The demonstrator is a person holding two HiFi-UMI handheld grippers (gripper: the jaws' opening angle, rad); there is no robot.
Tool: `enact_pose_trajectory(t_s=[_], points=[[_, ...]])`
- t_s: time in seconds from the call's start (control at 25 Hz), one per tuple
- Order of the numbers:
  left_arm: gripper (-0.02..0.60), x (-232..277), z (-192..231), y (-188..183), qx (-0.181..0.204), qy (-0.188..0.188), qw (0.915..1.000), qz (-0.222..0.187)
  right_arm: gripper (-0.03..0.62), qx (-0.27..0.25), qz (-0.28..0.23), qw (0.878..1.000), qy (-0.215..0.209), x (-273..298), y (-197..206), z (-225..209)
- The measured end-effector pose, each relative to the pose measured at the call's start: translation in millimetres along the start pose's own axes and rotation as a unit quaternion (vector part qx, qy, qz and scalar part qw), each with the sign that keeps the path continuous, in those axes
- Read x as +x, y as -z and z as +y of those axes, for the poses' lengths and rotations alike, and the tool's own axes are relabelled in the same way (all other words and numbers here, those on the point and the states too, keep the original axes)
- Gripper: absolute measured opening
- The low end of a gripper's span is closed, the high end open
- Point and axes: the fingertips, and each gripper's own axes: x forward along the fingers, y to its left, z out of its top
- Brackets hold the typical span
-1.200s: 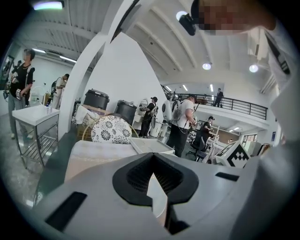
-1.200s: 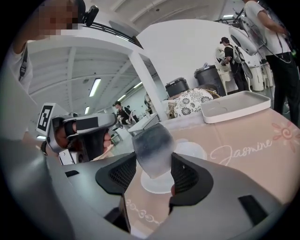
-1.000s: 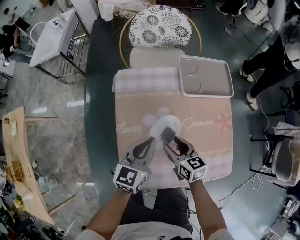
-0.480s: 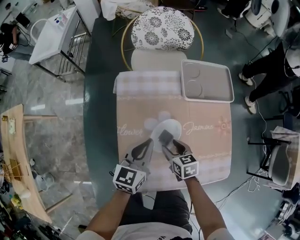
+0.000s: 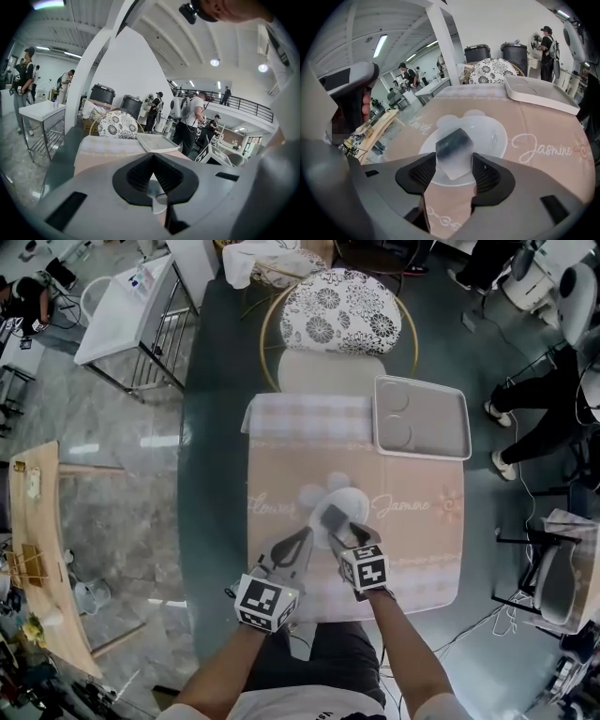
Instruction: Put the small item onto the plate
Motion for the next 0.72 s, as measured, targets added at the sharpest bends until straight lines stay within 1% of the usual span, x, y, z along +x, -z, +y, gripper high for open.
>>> enact_pose_trajectory(t_s=[0.16, 0.28, 0.36, 0.44, 0.52, 0.6, 0.72], points=[[0.006, -9, -9, -10, -0.008, -0.001, 0.9999, 0.008, 0.241, -0.006, 0.007, 1.0, -0.005, -17, -4, 2], [0.005, -14, -20, -21, -0.005, 0.0, 0.9999, 0.015, 0.241, -0.01, -0.017, 1.0, -0.008, -46, -20, 4], [0.006, -18, -30, -30, -0.003, -0.001, 0.9998, 0.02, 0.238, -0.007, -0.04, 0.999, -0.025, -69, -34, 12], [0.006, -22, -44, -40, 0.001, 0.006, 0.9997, 0.024, 0.21, -0.002, -0.068, 0.997, -0.036, -94, -47, 20], [0.006, -27, -60, -52, 0.009, 0.015, 0.9994, 0.028, 0.16, 0.003, -0.101, 0.994, -0.038, -120, -63, 28], [0.006, -35, -74, -67, 0.015, 0.022, 0.9992, 0.029, 0.123, 0.01, -0.136, 0.99, -0.041, -145, -81, 36], [0.006, -47, -90, -90, 0.019, 0.029, 0.9992, 0.021, 0.09, 0.02, -0.183, 0.982, -0.044, -180, -109, 46]])
